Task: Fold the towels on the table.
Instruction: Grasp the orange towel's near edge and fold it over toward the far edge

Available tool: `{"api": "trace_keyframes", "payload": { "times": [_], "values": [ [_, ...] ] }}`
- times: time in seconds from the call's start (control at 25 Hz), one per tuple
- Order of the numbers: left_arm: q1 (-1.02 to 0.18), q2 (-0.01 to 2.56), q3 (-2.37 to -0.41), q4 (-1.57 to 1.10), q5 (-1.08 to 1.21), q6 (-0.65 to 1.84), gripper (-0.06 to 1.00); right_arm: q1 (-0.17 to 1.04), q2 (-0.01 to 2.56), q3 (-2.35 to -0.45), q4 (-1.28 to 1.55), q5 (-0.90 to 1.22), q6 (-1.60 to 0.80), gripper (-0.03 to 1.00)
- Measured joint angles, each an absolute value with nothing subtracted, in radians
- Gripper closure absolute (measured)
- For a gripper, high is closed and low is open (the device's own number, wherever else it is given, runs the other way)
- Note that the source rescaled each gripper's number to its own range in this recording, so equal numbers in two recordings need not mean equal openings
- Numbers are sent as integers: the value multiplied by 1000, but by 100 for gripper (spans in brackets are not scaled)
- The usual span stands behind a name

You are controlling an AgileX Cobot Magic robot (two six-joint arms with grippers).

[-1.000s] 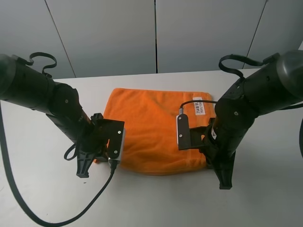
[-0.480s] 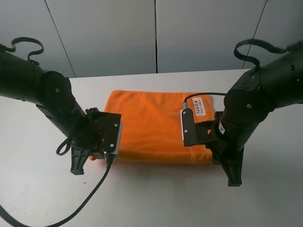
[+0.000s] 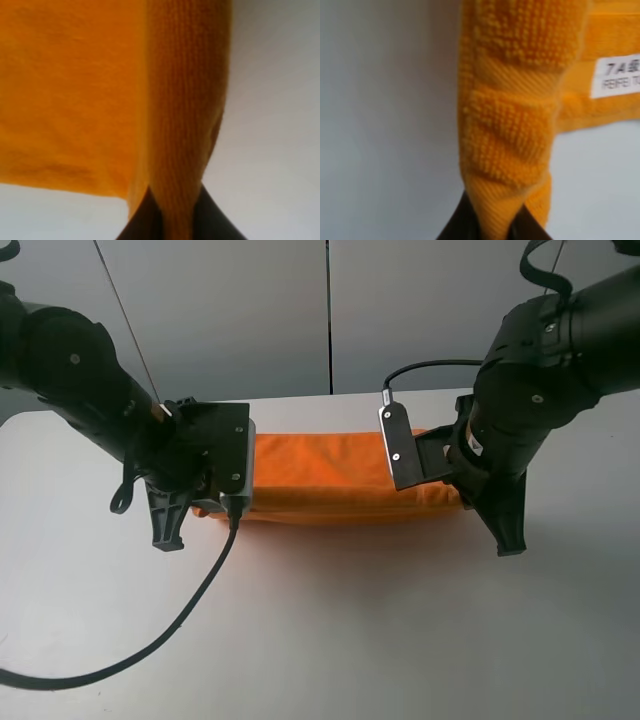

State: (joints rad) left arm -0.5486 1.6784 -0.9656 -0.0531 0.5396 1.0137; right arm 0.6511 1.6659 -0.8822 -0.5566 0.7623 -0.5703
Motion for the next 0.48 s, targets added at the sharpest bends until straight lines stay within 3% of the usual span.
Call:
{"api": "trace_keyframes", "payload": {
  "times": [0.48],
  "values": [
    [-527,1726,-1068,97,462,847,94,565,1700,-1017,-718,687,-524,97]
  ]
}}
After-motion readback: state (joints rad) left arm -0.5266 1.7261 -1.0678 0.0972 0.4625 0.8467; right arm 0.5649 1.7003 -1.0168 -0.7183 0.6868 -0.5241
